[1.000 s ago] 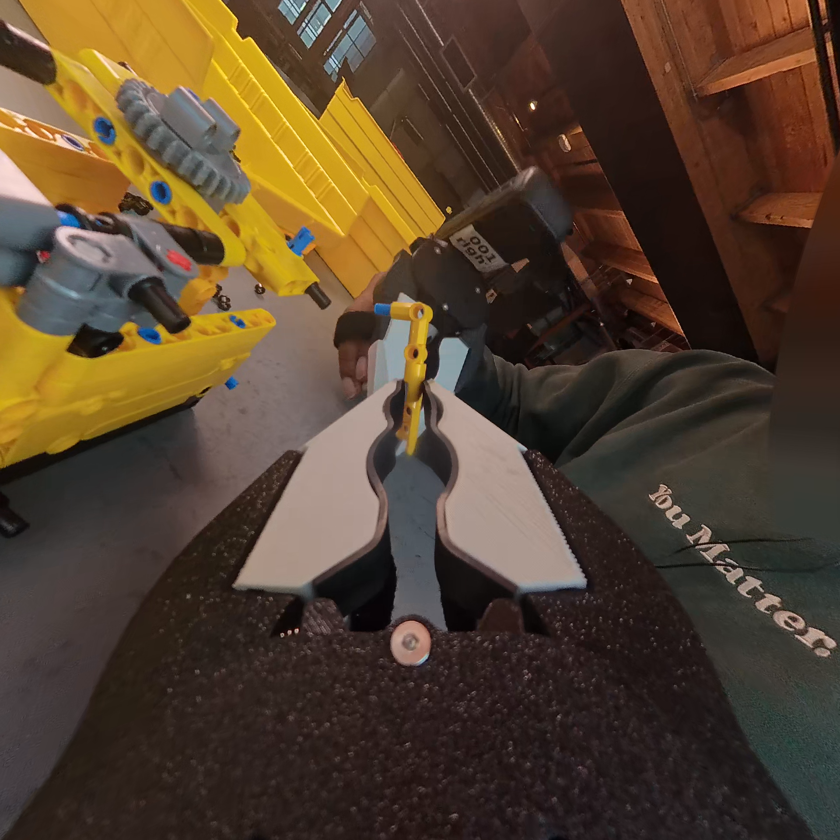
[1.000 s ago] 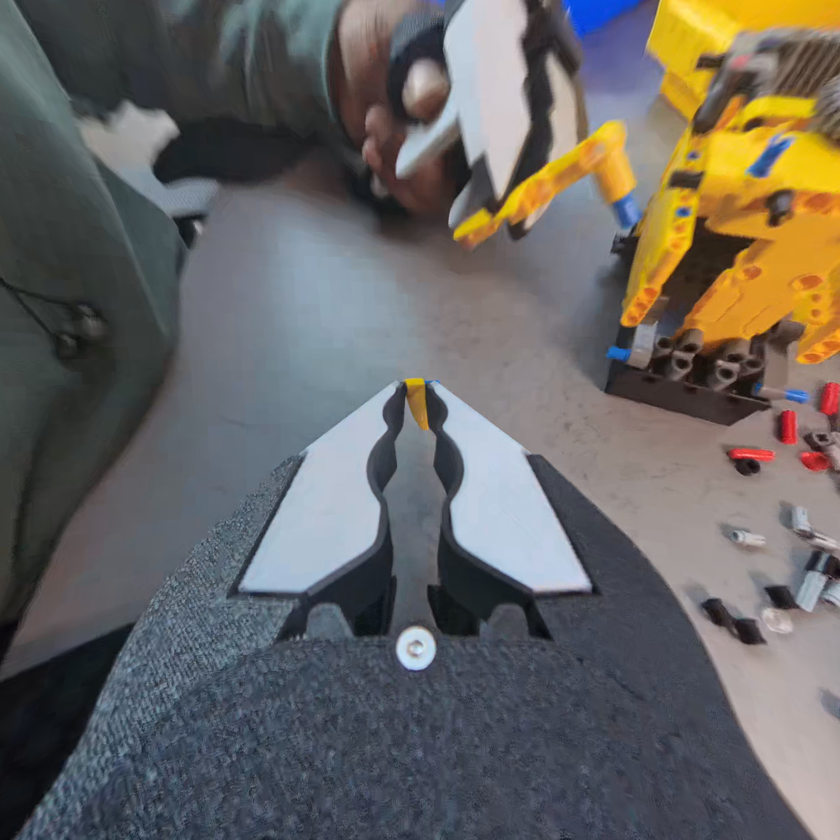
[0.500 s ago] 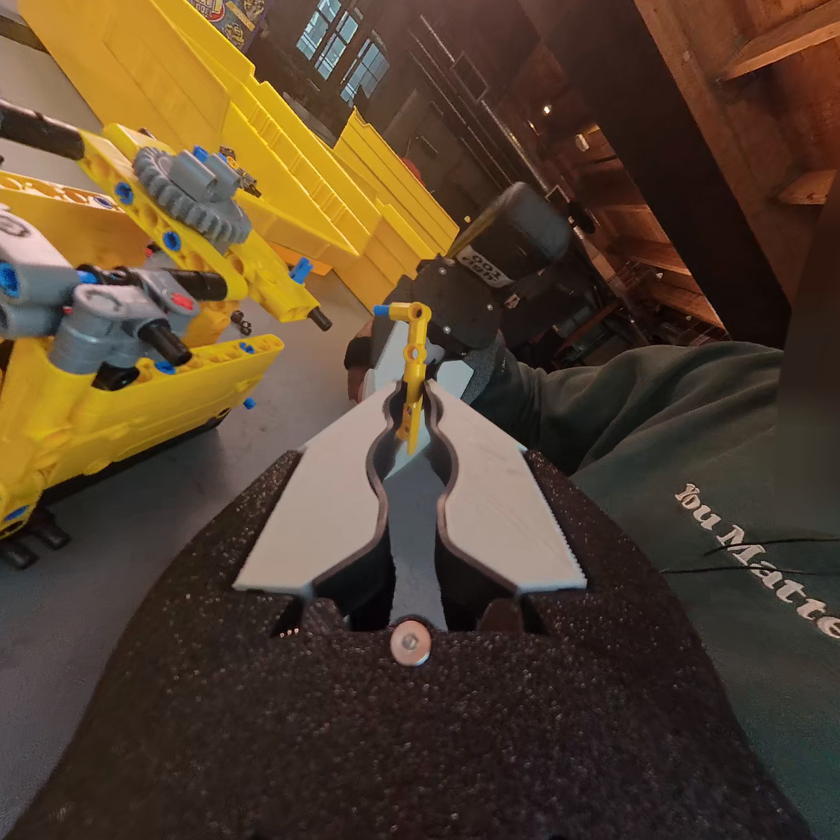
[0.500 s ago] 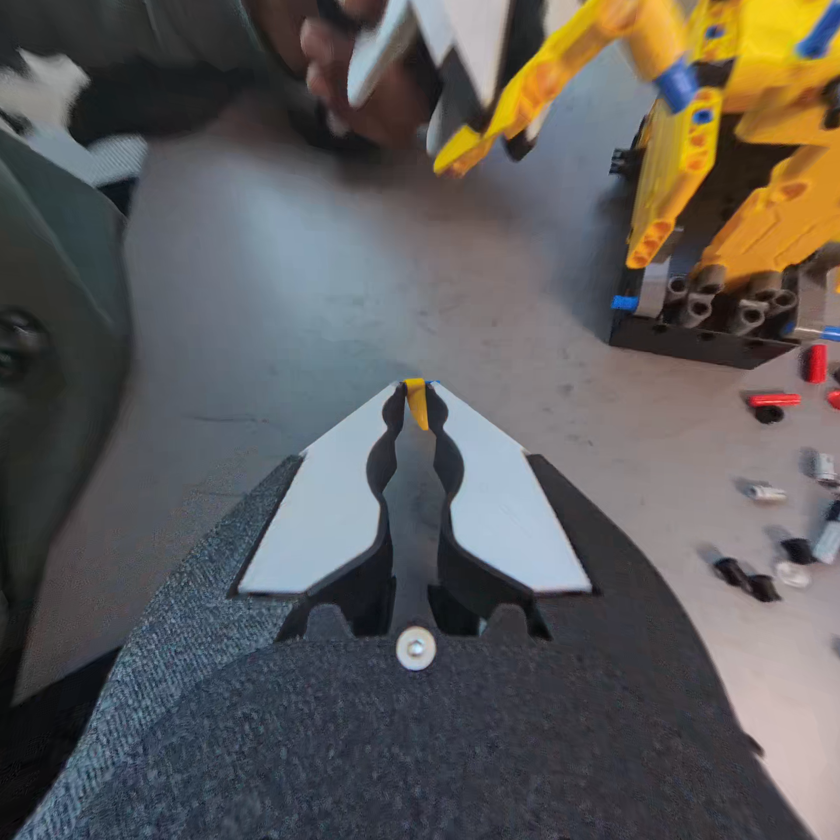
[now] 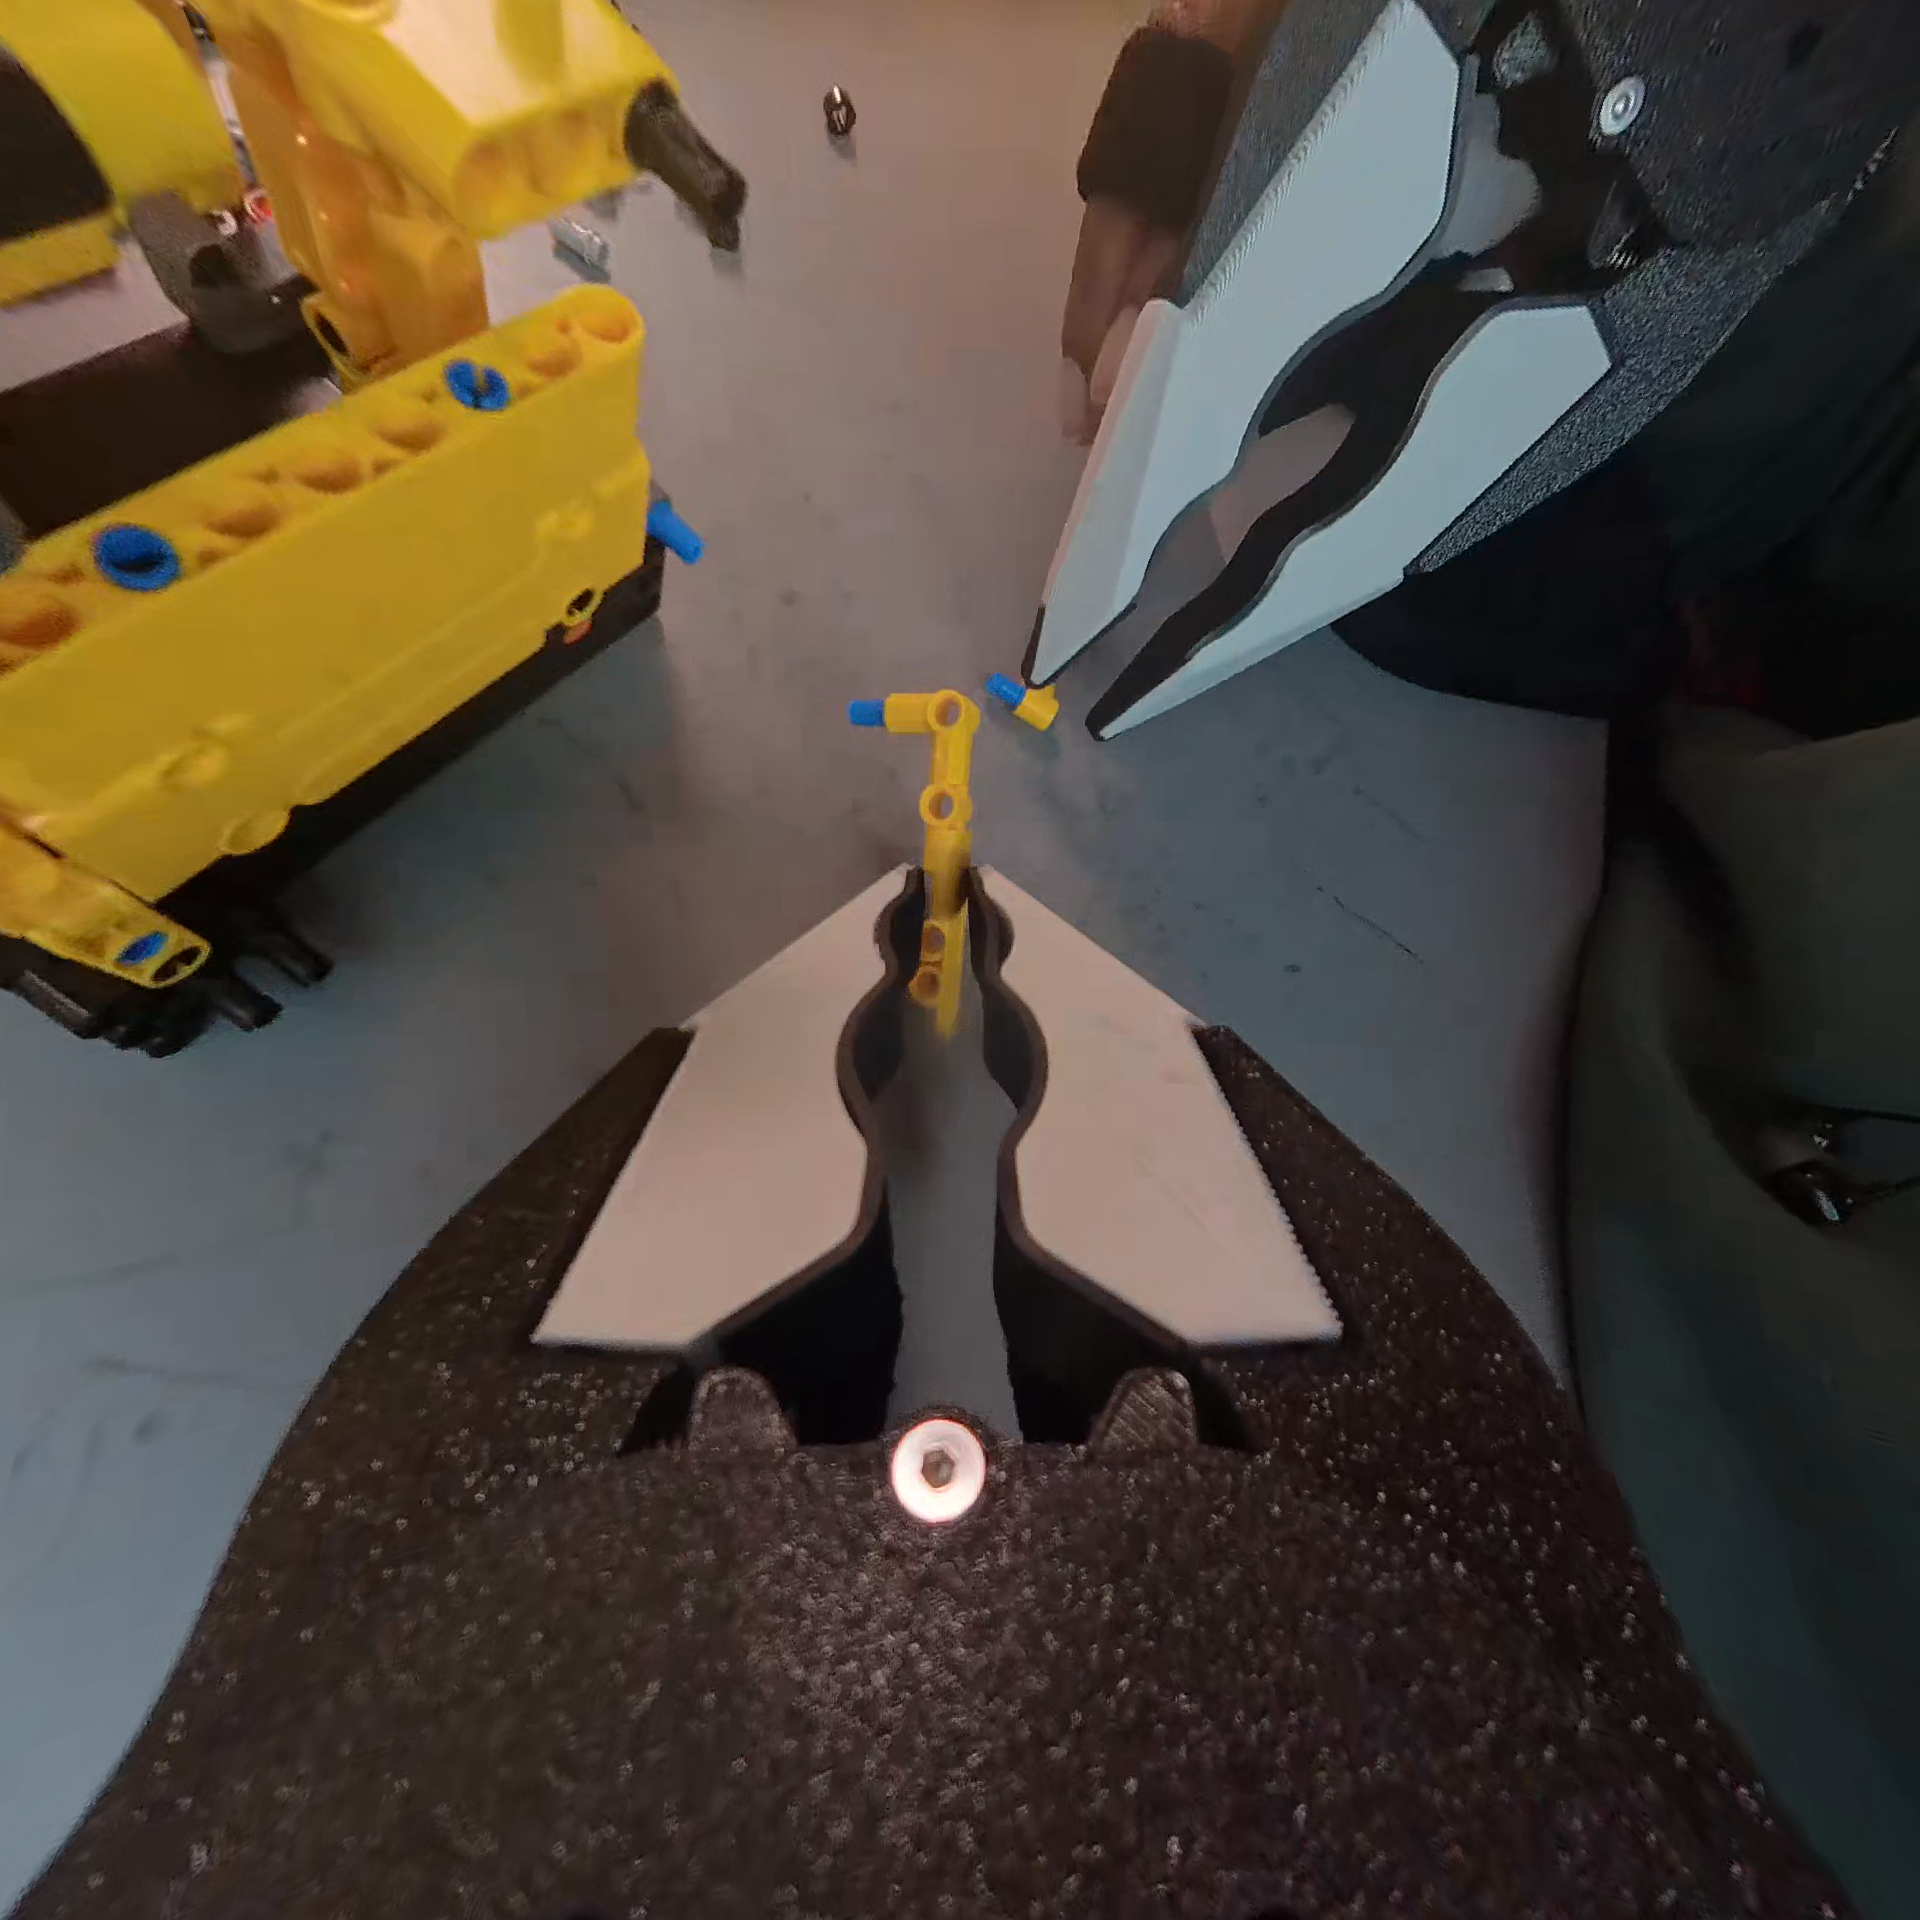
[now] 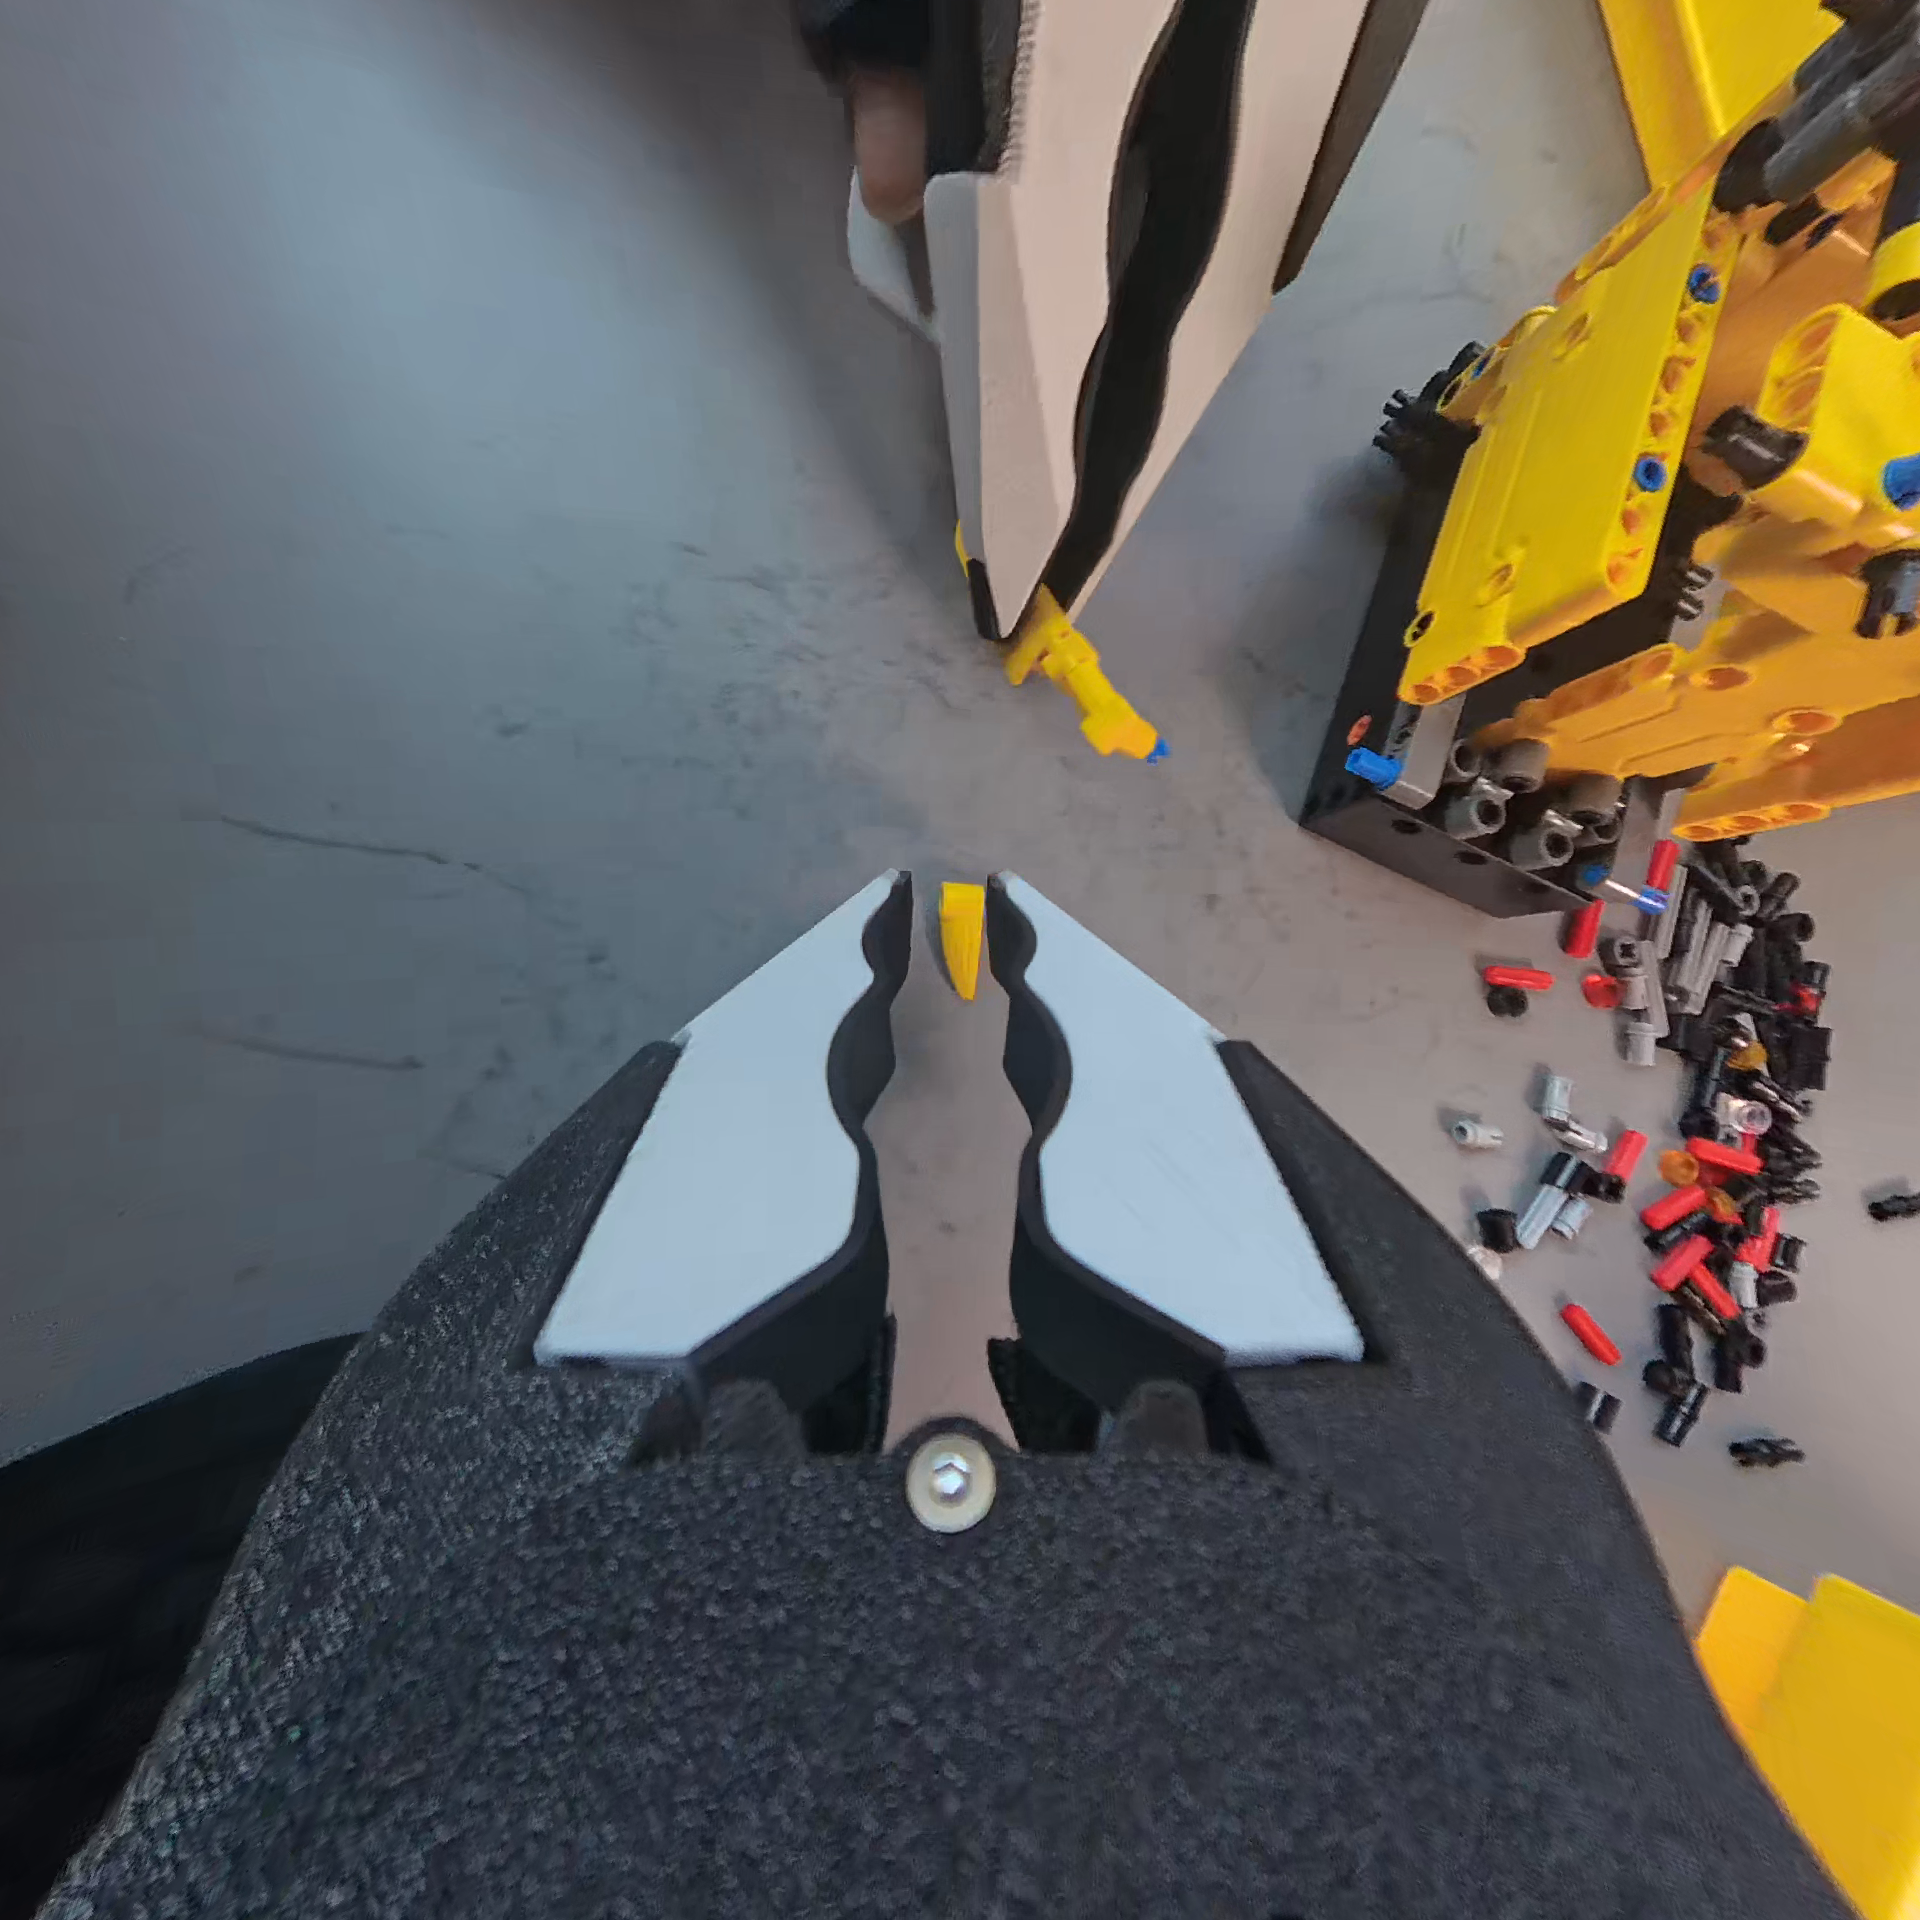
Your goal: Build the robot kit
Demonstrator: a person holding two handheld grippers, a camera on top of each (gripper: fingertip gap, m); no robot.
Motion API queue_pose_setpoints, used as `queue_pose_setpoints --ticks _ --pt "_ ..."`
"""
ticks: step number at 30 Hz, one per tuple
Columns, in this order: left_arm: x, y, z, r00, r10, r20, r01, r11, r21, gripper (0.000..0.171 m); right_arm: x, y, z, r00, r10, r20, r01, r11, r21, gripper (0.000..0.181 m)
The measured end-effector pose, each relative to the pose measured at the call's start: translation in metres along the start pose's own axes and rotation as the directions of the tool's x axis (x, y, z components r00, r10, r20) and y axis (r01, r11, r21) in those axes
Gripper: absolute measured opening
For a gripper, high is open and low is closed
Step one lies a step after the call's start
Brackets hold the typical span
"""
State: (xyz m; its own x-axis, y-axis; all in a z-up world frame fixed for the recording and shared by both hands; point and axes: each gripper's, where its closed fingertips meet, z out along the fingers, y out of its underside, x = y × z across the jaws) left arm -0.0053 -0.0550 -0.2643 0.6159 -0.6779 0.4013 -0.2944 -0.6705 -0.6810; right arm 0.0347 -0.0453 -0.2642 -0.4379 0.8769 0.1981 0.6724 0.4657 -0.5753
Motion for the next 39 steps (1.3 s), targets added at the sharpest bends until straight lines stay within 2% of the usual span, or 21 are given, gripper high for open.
queue_pose_setpoints --ticks 4,10,15,18,20,22,24,26,29,32,39 --pt "-0.002 0.002 0.000 0.999 0.024 0.024 -0.024 1.000 -0.012 0.007 0.003 0.006 0.004 1.000 0.009 -0.016 -0.010 1.000 -0.029 0.014" --pt "-0.001 0.005 0.001 0.997 0.068 0.039 -0.067 0.997 -0.035 0.012 0.006 0.005 0.006 0.999 0.043 -0.009 -0.043 0.999 0.006 0.011" --pt "0.005 -0.010 -0.009 0.996 0.092 0.016 -0.093 0.995 0.047 0.014 0.008 -0.003 -0.003 0.985 0.156 0.072 -0.165 0.977 0.138 0.008" --pt "0.017 -0.028 -0.020 0.991 0.130 -0.041 -0.121 0.978 0.169 0.017 0.010 -0.030 -0.024 0.954 0.238 0.184 -0.287 0.900 0.328 0.008" --pt "0.032 -0.043 -0.027 0.980 0.174 -0.099 -0.141 0.951 0.275 0.020 0.011 -0.057 -0.047 0.916 0.263 0.302 -0.385 0.787 0.482 0.008" --pt "0.046 -0.055 -0.035 0.963 0.238 -0.127 -0.176 0.911 0.373 0.020 0.012 -0.080 -0.072 0.864 0.257 0.433 -0.487 0.645 0.589 0.008" --pt "0.054 -0.064 -0.041 0.949 0.301 -0.092 -0.233 0.868 0.439 0.020 0.011 -0.091 -0.087 0.808 0.231 0.542 -0.568 0.548 0.614 0.008" --pt "0.063 -0.070 -0.046 0.929 0.365 -0.060 -0.291 0.821 0.491 0.019 0.009 -0.097 -0.093 0.768 0.211 0.604 -0.617 0.495 0.612 0.008" --pt "0.074 -0.074 -0.050 0.915 0.400 -0.059 -0.312 0.791 0.527 0.014 0.006 -0.104 -0.097 0.732 0.179 0.658 -0.655 0.451 0.606 0.008" --pt "0.083 -0.078 -0.056 0.905 0.418 -0.075 -0.305 0.763 0.571 0.010 0.004 -0.105 -0.094 0.720 0.179 0.671 -0.665 0.453 0.593 0.008" --pt "0.079 -0.076 -0.052 0.902 0.431 -0.002 -0.363 0.764 0.534 0.007 0.006 -0.100 -0.087 0.711 0.212 0.670 -0.677 0.462 0.573 0.008"
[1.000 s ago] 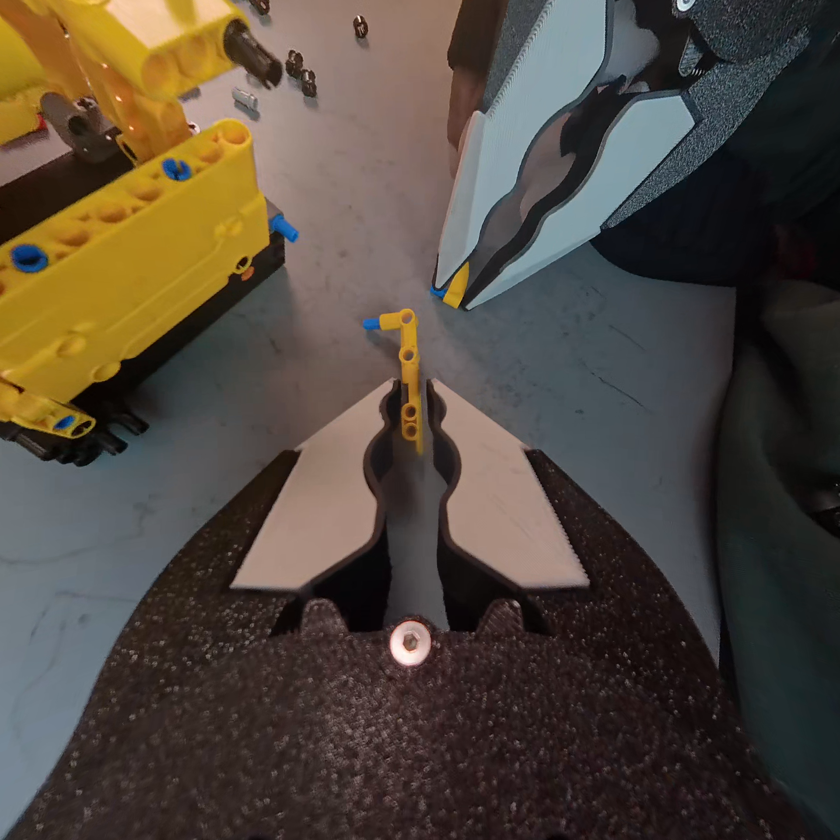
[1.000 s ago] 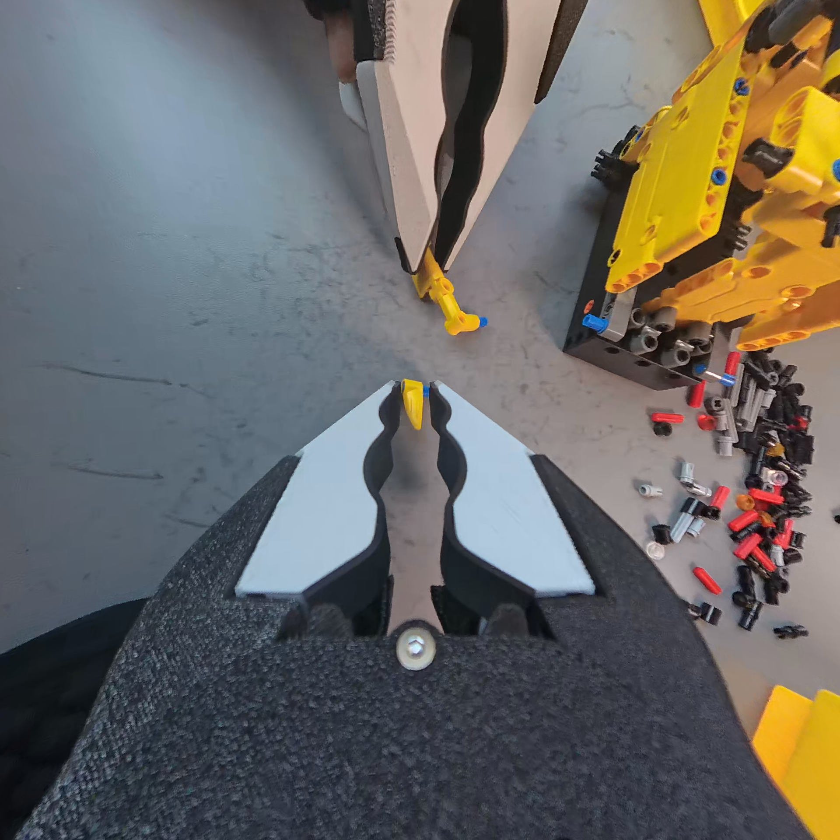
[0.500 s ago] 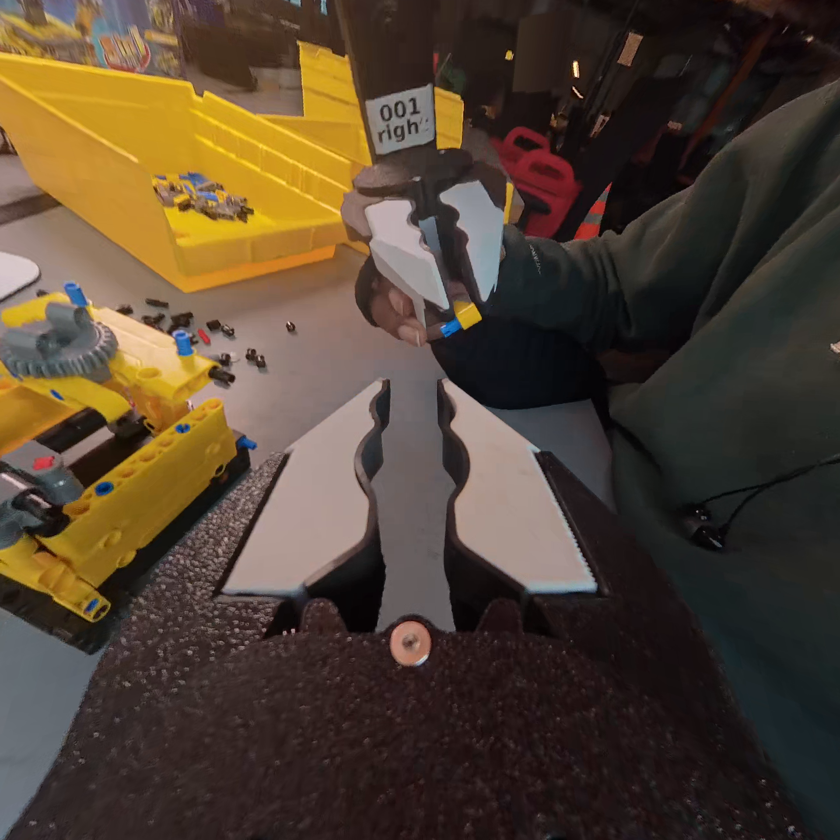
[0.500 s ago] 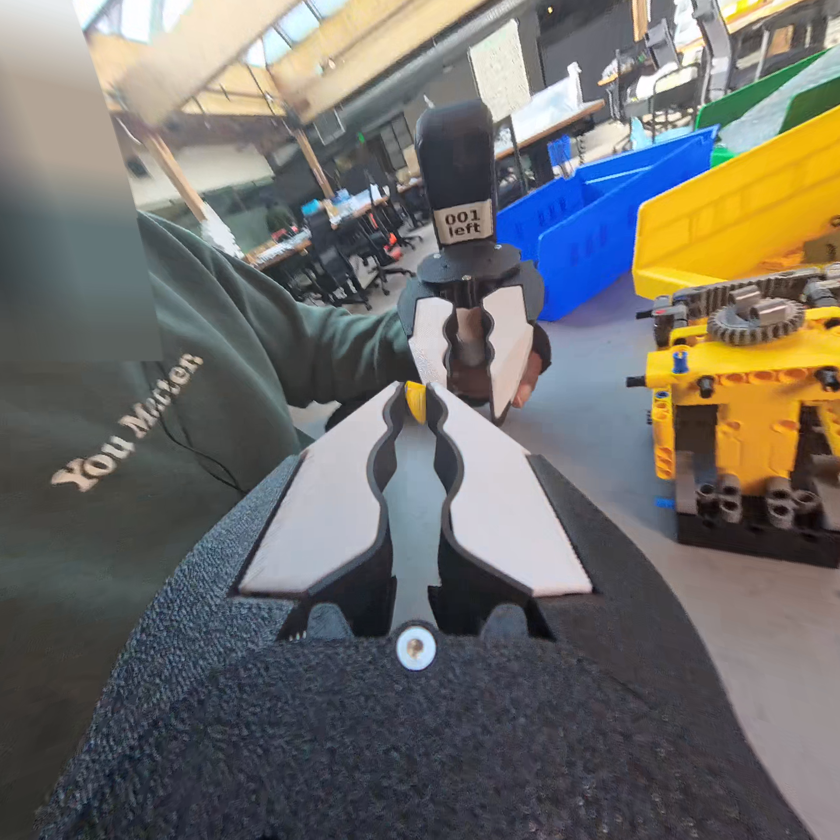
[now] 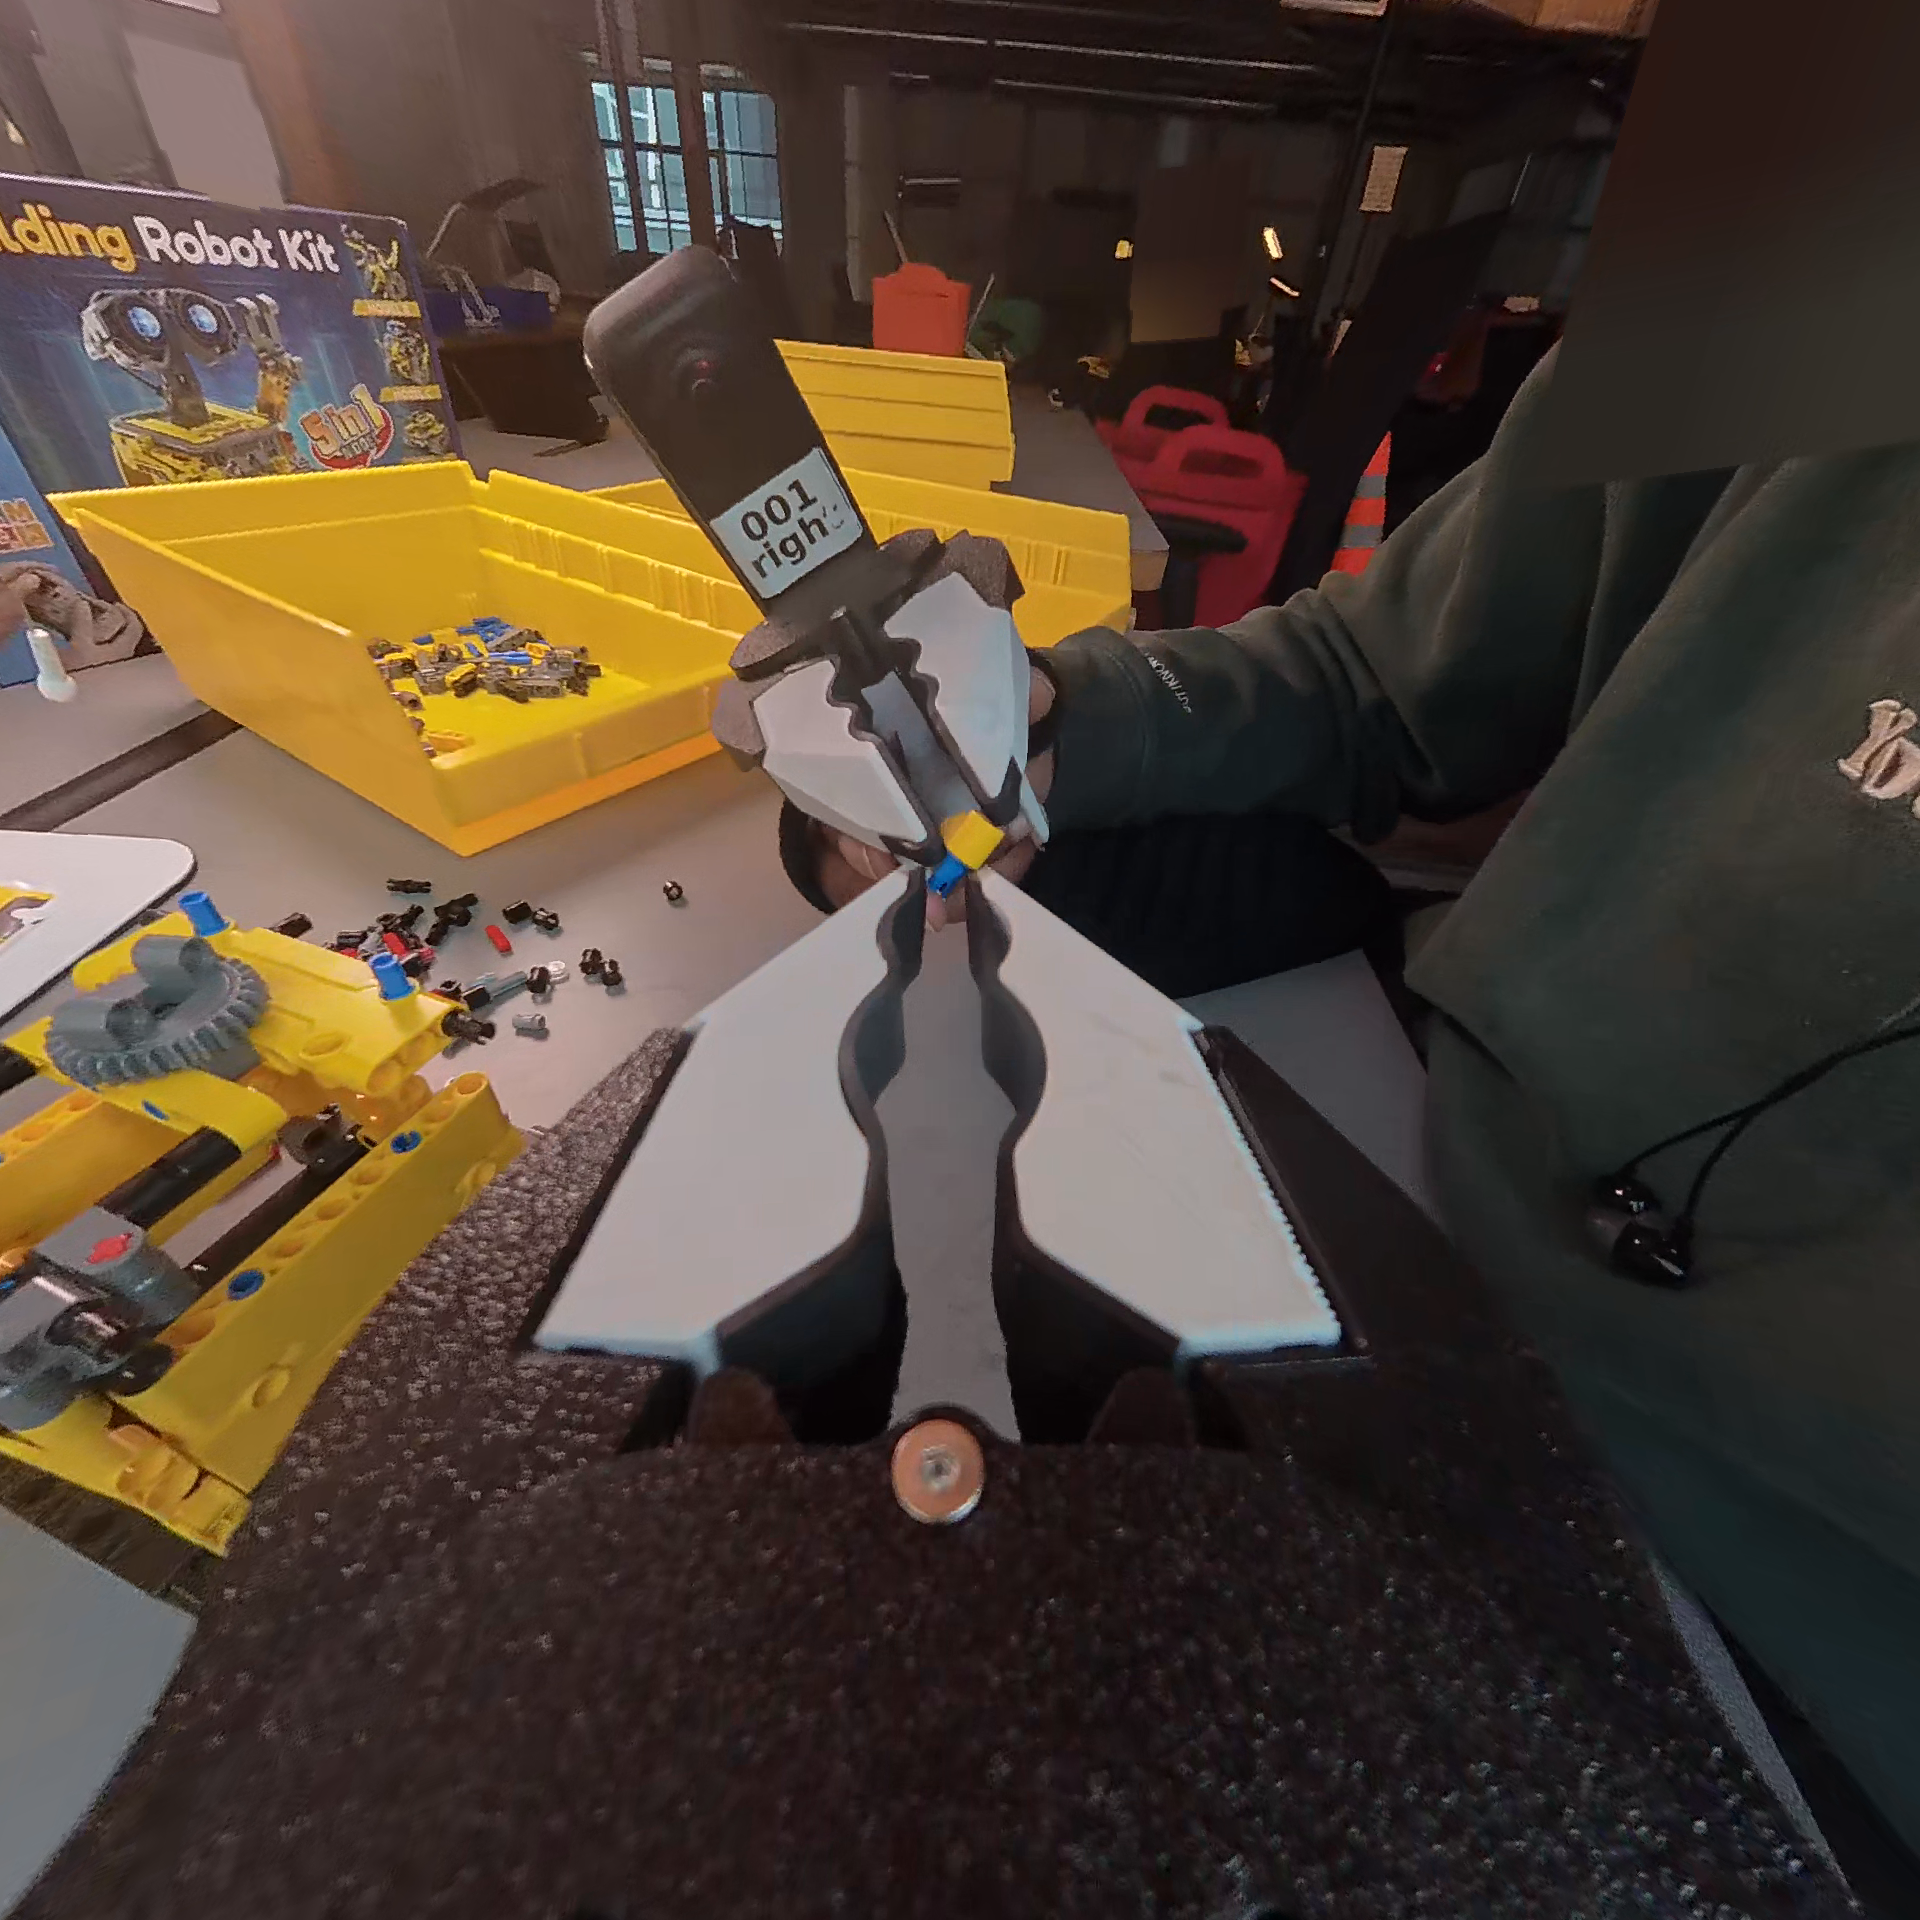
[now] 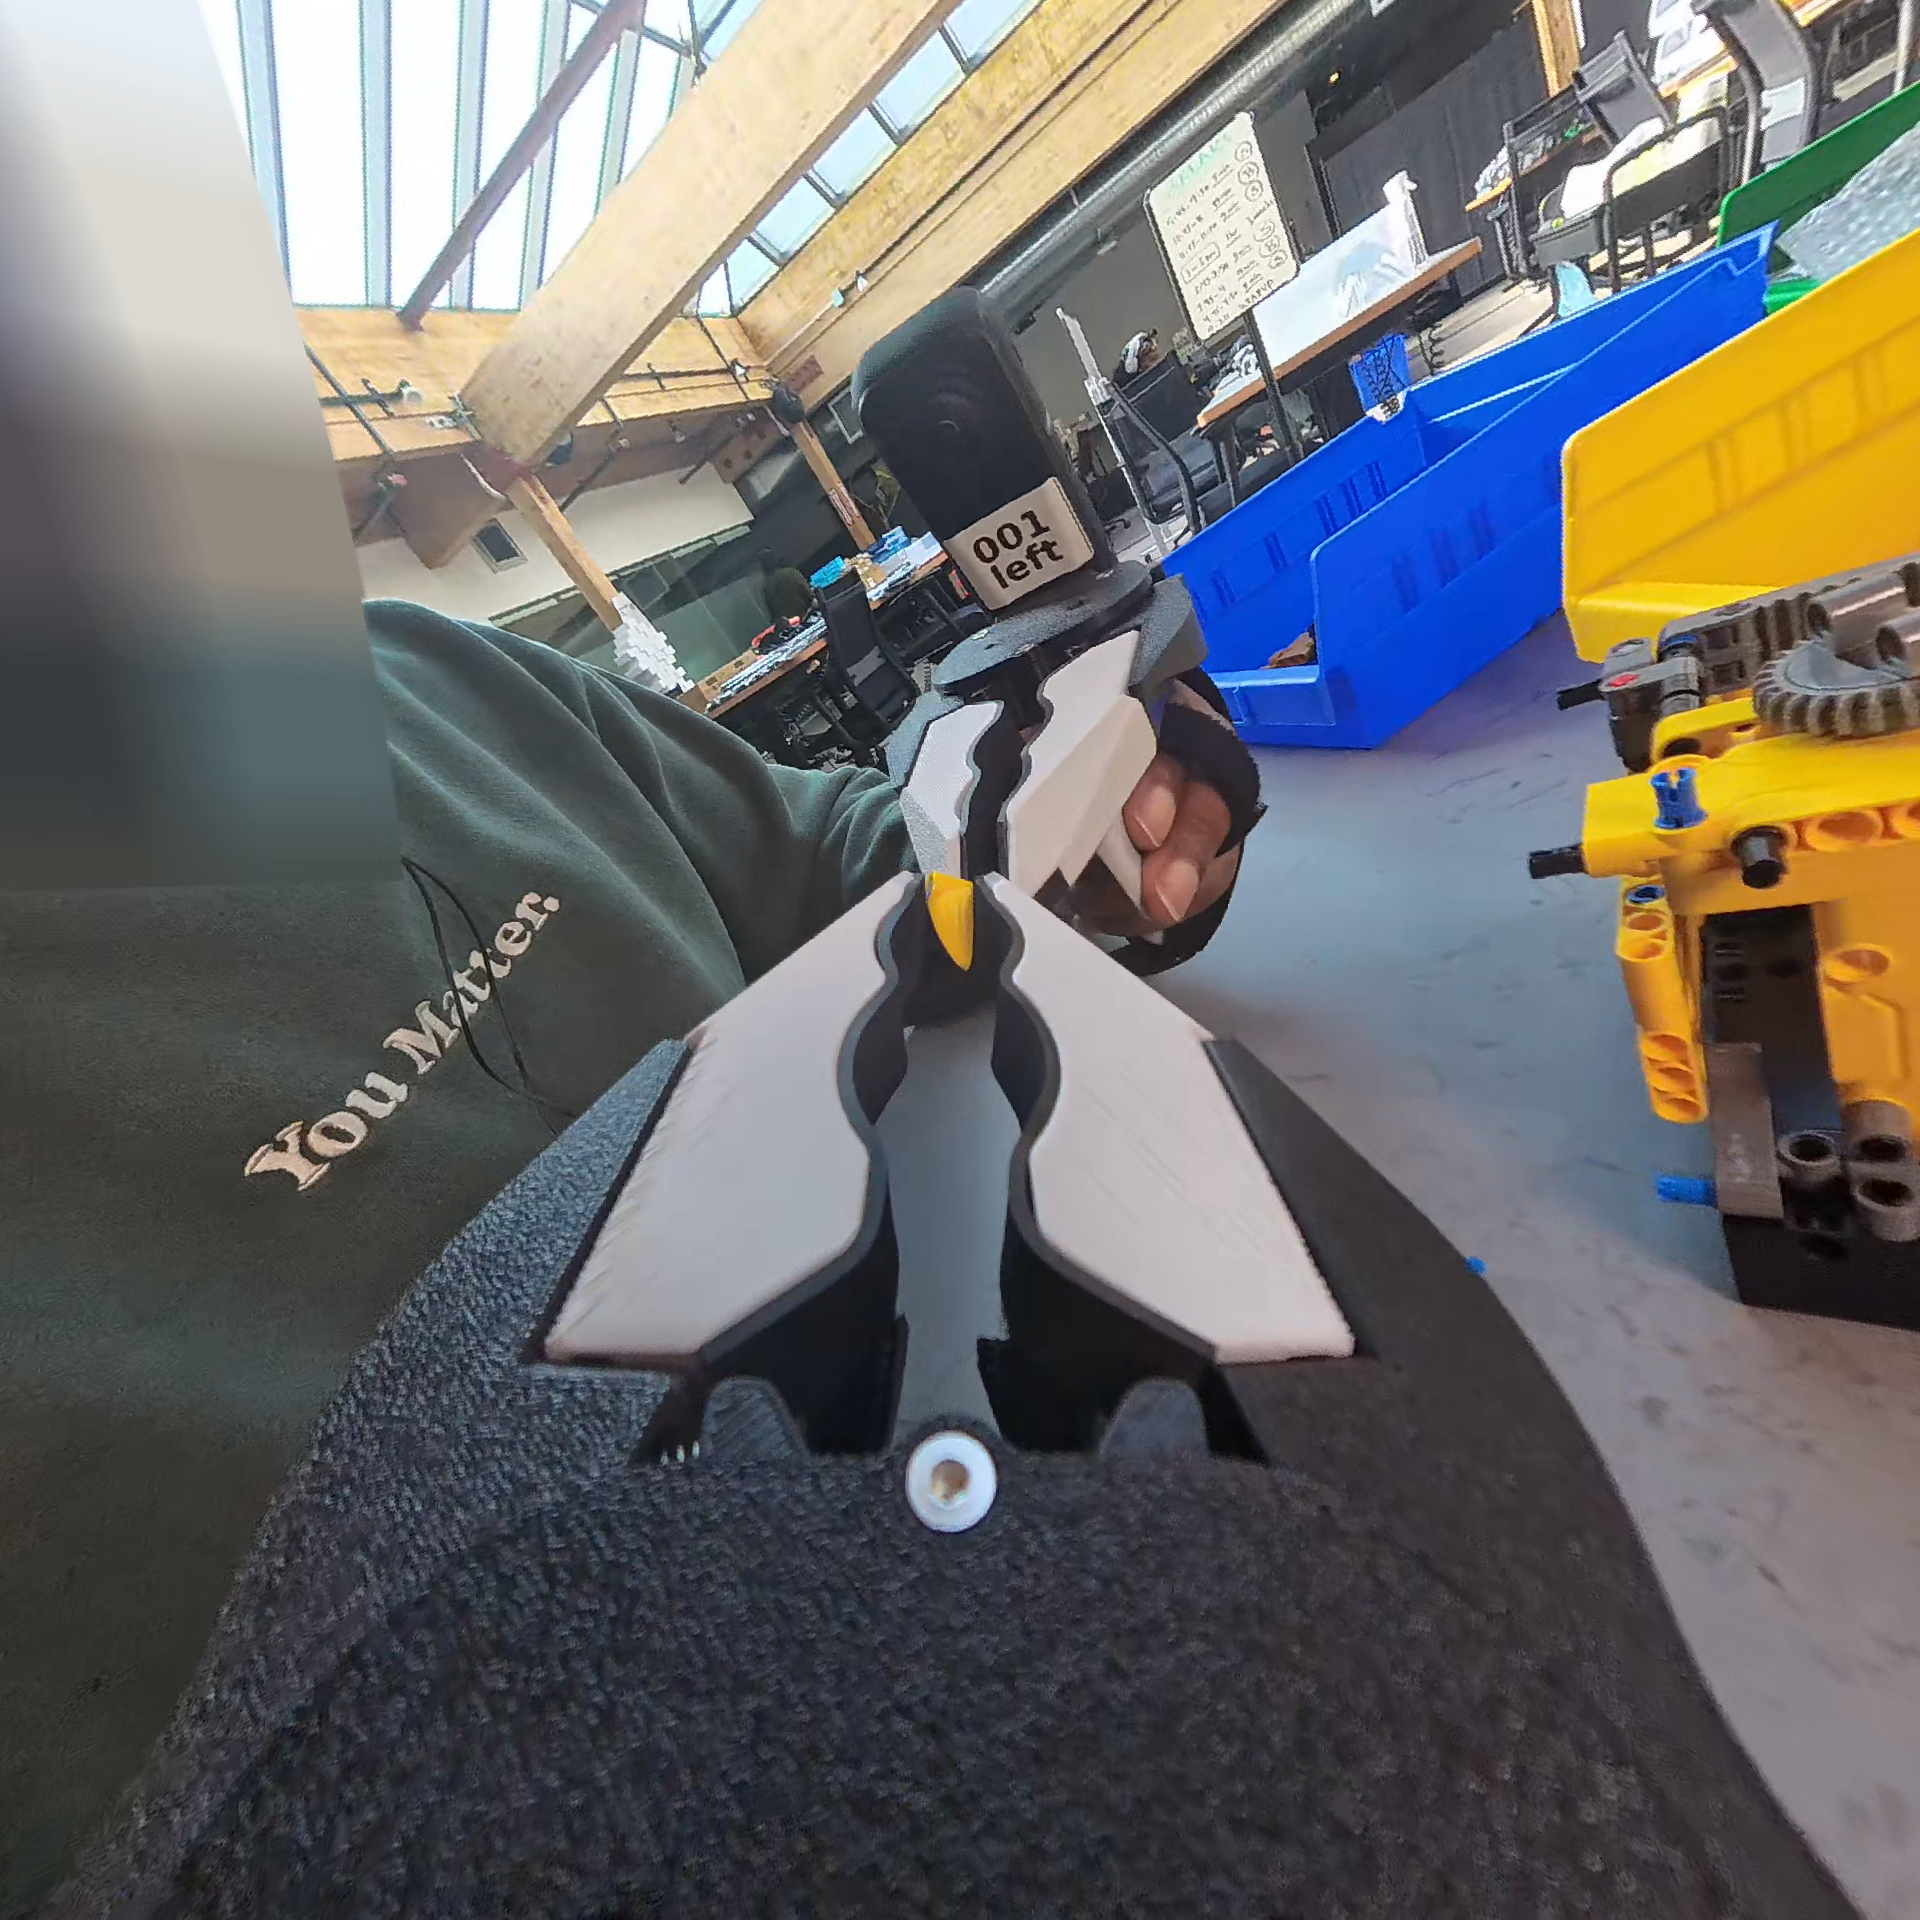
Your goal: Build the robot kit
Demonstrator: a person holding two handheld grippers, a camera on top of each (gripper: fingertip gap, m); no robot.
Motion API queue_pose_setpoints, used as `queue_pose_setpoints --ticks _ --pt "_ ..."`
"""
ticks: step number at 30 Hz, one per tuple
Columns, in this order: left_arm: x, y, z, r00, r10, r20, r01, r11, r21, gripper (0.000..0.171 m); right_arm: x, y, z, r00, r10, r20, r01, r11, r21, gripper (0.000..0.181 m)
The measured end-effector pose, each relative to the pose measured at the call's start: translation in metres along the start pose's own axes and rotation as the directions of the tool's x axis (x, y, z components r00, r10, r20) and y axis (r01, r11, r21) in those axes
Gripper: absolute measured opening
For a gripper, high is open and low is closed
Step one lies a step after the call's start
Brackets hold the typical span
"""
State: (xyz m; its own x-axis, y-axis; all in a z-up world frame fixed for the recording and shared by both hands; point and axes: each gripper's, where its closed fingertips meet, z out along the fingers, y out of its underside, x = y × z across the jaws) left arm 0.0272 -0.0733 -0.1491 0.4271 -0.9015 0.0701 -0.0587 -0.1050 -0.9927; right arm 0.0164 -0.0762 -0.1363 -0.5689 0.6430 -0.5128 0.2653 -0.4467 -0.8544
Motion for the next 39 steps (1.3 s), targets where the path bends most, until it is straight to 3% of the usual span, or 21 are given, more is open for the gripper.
queue_pose_setpoints --ticks 3,6,9,13,21,39 --pt "-0.003 0.004 0.000 0.999 -0.037 0.003 0.038 0.999 -0.031 0.006 0.005 0.001 -0.001 1.000 -0.007 -0.031 0.006 1.000 -0.008 0.008" --pt "-0.006 0.013 -0.001 0.989 -0.146 -0.026 0.144 0.987 -0.068 0.004 0.013 0.001 -0.005 0.987 -0.107 -0.118 0.102 0.994 -0.045 0.004" --pt "-0.006 0.022 0.000 0.974 -0.220 -0.048 0.213 0.970 -0.120 0.003 0.014 0.013 -0.006 0.945 -0.280 -0.171 0.247 0.951 -0.187 0.014" --pt "0.000 0.037 0.003 0.979 -0.198 -0.059 0.181 0.959 -0.218 0.003 0.021 0.025 -0.010 0.877 -0.428 -0.221 0.340 0.875 -0.344 0.016" --pt "0.005 0.059 0.008 0.982 -0.184 -0.054 0.156 0.930 -0.333 0.003 0.027 0.058 -0.008 0.853 -0.492 -0.173 0.344 0.780 -0.523 0.009" --pt "0.006 0.073 0.009 0.987 -0.154 -0.046 0.123 0.907 -0.404 0.003 0.034 0.070 -0.009 0.831 -0.529 -0.174 0.340 0.729 -0.594 0.008"
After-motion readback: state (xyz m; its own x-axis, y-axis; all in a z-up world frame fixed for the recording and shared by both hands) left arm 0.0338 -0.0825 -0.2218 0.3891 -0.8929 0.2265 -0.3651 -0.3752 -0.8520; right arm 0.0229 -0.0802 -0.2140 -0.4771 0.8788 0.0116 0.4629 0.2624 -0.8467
